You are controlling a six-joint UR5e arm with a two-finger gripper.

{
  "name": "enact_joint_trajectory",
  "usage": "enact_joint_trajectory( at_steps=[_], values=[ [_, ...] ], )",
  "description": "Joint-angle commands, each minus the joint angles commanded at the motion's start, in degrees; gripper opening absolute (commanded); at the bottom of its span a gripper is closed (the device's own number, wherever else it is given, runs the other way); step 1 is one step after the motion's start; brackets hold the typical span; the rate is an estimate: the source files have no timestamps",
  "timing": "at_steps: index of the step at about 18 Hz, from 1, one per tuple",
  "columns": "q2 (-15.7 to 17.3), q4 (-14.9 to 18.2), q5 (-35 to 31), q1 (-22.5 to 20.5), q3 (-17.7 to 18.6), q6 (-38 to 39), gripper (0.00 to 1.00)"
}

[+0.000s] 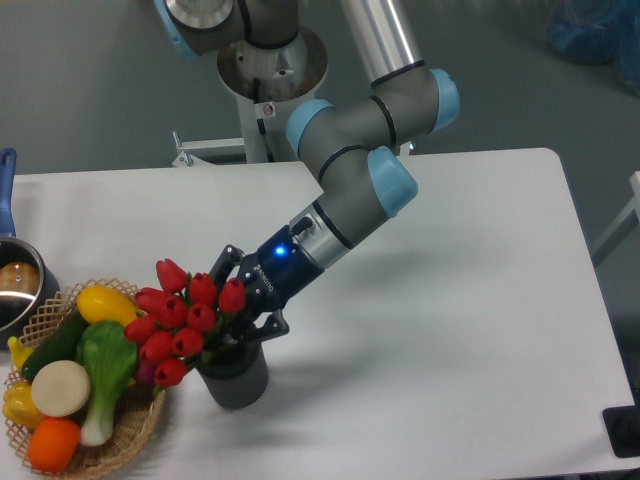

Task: Pick up the flowers from the vase
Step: 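Close the gripper on the tulip stems, then lift the gripped tulips upward, drawing the stems out of the vase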

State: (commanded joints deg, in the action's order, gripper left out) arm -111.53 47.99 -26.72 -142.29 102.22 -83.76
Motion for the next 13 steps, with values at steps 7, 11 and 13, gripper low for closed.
enact_joint_trajectory(
  at_steps=[7, 11, 13],
  values=[
    [0.3, 0.0, 3.2, -0.8, -0.1, 0.0, 0.28],
    [0.8, 0.0, 6.2, -1.4, -0.1, 0.1, 0.28],
    [1.0, 0.0, 7.0, -1.4, -0.1, 0.4, 0.28]
  ],
)
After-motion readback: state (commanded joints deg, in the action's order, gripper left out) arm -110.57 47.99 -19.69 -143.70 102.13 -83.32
